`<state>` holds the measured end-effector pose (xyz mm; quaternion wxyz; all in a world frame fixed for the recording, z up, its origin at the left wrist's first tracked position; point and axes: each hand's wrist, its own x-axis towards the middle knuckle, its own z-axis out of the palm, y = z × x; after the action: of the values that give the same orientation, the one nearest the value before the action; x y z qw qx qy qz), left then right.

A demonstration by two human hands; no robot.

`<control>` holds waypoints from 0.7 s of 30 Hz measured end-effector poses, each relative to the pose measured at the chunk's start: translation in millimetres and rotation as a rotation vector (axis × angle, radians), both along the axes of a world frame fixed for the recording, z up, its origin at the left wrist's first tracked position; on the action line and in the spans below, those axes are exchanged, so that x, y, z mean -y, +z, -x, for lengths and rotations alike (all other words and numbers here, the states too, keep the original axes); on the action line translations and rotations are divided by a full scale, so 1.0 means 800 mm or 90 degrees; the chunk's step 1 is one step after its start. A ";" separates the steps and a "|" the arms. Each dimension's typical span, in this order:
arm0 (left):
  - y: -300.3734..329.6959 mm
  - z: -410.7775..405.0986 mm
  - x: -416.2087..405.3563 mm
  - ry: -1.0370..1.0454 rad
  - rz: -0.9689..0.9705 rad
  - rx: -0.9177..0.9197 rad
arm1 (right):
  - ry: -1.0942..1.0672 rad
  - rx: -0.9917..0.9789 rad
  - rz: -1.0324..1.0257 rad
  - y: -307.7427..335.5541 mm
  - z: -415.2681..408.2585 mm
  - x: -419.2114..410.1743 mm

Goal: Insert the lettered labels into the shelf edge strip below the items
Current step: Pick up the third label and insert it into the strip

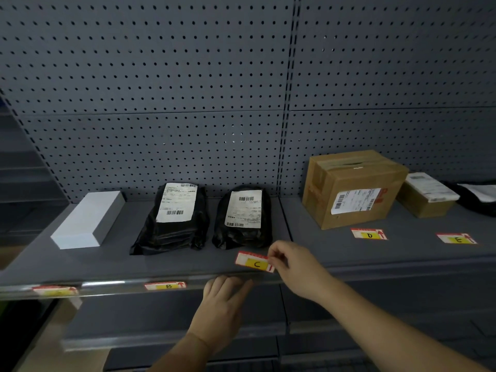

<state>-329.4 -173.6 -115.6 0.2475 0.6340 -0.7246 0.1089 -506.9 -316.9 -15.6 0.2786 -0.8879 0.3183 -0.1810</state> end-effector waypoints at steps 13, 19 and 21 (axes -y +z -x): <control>0.011 0.015 -0.009 0.046 -0.074 0.000 | 0.082 -0.081 0.235 -0.018 -0.018 -0.012; 0.014 0.017 -0.012 0.045 -0.089 -0.007 | 0.092 -0.091 0.281 -0.028 -0.023 -0.013; 0.014 0.017 -0.013 0.049 -0.100 -0.007 | 0.082 -0.089 0.302 -0.031 -0.023 -0.015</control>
<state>-343.2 -163.5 -104.4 0.1964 0.6794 -0.7046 0.0578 -488.4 -305.1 -40.8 0.0507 -0.9573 0.2282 -0.1703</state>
